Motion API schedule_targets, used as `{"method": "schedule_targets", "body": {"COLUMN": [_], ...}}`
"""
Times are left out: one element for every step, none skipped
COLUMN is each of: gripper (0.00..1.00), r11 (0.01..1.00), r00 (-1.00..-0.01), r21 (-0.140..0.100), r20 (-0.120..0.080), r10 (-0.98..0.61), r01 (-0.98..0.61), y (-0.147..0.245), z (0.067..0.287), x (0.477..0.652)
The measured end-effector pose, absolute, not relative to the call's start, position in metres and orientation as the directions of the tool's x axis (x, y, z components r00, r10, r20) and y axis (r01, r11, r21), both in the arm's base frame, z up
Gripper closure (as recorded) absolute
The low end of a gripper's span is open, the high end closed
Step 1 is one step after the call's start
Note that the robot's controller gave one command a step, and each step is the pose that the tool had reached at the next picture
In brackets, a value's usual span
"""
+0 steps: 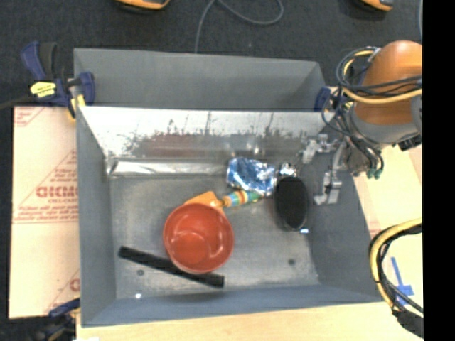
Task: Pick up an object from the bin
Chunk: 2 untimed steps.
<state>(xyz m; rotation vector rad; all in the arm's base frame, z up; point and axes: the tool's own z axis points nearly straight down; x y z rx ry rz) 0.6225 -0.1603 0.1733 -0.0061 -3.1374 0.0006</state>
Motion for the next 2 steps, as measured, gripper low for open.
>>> {"method": "schedule_targets", "body": {"gripper": [0.0, 0.0], "r11": [1.0, 1.0], "r00": [-1.0, -1.0], "r21": [-0.002, -0.004], "r20": [-0.004, -0.008], "r10": [0.0, -0.002], "r01": [0.0, -0.002], "y": [-0.16, -0.158], "z": [0.178, 0.104], "x": [0.625, 0.621]}}
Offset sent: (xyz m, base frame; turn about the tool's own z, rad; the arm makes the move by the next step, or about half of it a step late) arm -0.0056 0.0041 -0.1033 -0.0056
